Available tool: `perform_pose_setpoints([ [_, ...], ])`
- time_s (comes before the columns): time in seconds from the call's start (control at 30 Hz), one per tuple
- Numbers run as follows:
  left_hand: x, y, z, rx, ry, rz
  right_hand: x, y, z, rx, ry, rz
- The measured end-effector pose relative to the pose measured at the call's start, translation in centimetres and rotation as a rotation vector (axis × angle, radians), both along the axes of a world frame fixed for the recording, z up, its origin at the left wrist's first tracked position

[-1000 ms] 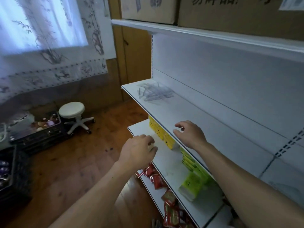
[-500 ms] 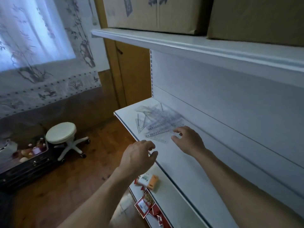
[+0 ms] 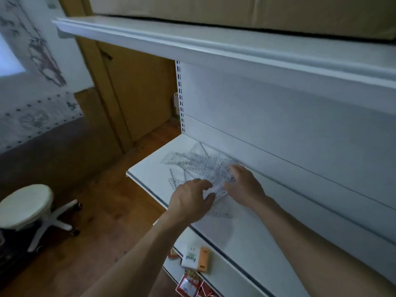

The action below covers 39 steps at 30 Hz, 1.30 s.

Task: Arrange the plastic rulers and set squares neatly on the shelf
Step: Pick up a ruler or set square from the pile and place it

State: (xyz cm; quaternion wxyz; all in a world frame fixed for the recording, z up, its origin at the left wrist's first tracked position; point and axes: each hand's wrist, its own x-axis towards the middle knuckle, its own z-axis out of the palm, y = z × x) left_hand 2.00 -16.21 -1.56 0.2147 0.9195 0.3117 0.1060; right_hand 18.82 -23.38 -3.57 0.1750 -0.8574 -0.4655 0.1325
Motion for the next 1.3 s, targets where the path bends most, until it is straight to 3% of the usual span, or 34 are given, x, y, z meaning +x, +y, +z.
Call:
perform_pose_setpoints([
  [0.4,0.0,10.2,-0.5,-0.141,0.01,-0.208,-2.6,4.1,-1.0,0.028,-0.333,-0.114],
  [0.63,0.5,12.0,-0.3,-0.175,-0.012,-0.286,-2.0,3.7,-0.1,0.301,-0.408,-0.321],
  [0.7,0.8,12.2,-0.1,-0.259,-0.027,-0.293,-1.9,3.7,0.6,0.428,-0.294,-0.446],
  [0.87,2.5,11.9,0.3,-0.665,-0.14,-0.255,-3.3,4.2,3.2,0.794,0.43,-0.699],
  [0.93,3.0,11.2,0.6,-0.893,-0.223,-0.224,-4.2,3.9,3.9,0.814,0.544,-0.693],
  [1.0,3.4,10.2,0.7,-0.975,-0.309,-0.23,-5.2,3.4,4.2,0.771,0.591,-0.666],
  [1.17,4.2,8.1,0.1,-0.977,-0.473,-0.253,-6.5,2.1,3.7,0.755,0.598,-0.733],
  [1.3,4.6,6.7,-0.8,-0.46,-0.57,-0.384,-7.2,0.1,4.3,0.704,0.535,-0.844],
])
